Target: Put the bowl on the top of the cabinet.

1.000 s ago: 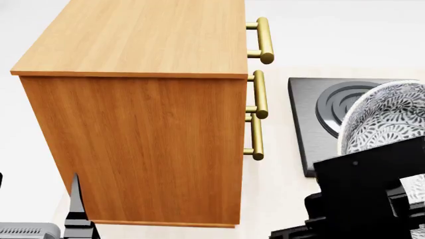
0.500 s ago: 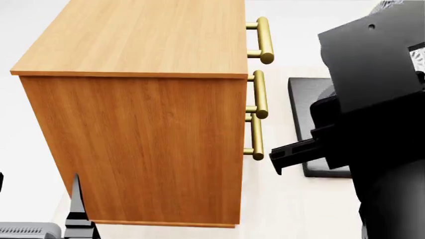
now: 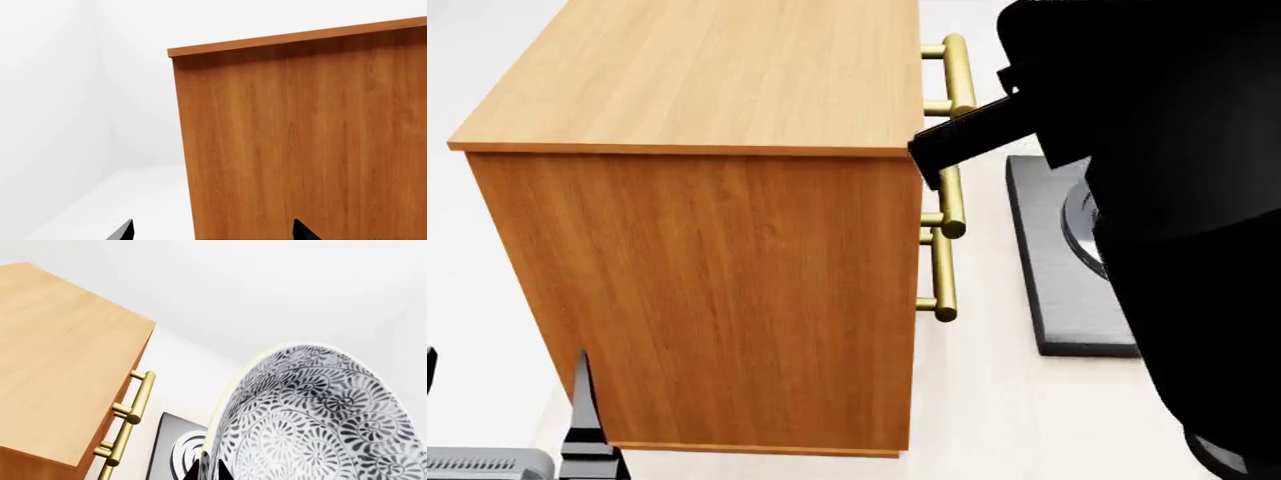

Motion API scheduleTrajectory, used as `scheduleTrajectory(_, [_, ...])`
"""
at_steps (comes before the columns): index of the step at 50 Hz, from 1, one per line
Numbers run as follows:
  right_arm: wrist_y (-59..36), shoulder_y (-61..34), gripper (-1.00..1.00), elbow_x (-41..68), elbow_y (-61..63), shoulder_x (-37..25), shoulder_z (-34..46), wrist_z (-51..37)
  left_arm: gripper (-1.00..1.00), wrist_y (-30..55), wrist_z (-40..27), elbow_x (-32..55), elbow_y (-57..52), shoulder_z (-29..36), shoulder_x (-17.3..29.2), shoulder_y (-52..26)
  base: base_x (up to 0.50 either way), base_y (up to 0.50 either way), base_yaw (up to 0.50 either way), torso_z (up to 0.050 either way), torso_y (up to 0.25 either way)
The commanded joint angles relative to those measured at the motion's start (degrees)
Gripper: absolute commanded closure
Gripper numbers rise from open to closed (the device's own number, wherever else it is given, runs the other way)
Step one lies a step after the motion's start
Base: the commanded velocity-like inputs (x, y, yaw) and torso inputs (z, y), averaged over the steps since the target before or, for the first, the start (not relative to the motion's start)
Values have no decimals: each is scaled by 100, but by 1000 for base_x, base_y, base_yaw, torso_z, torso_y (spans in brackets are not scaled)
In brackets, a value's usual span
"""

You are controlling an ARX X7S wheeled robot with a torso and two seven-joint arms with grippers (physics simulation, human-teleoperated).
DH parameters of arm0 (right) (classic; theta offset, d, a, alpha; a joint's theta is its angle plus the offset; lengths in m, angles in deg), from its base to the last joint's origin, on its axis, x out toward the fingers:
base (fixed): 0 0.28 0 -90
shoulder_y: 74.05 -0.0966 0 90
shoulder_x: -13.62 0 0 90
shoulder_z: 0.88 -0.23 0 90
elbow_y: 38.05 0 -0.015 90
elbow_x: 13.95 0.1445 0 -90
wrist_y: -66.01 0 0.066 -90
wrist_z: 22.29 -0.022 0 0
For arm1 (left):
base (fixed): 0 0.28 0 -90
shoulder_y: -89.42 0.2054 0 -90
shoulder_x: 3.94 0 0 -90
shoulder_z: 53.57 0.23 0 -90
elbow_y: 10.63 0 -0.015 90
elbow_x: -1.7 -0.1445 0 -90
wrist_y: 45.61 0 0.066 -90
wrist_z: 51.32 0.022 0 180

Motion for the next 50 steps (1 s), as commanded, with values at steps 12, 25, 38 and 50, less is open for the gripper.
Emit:
scheduleTrajectory(12, [-99, -1401, 100, -263, -1073, 905, 635, 381, -100, 12, -26, 6, 3, 50, 32, -15, 0, 0, 0, 0, 1])
scheduleTrajectory(25, [416, -1556, 100, -32, -933, 1475, 811, 76, -100, 9, -49, 43, -13, 26, 65, 13, 0, 0, 0, 0, 1])
scheduleTrajectory(38, [1015, -1796, 100, 190, -585, 1896, 1241, -15, -100, 54, -88, 37, -96, 40, 106, 36, 0, 0, 0, 0, 0])
scheduleTrajectory(50, [1116, -1527, 100, -212, -499, 2013, 1379, 344, -100, -26, -88, 64, -1, 24, 121, 51, 0, 0, 0, 0, 1])
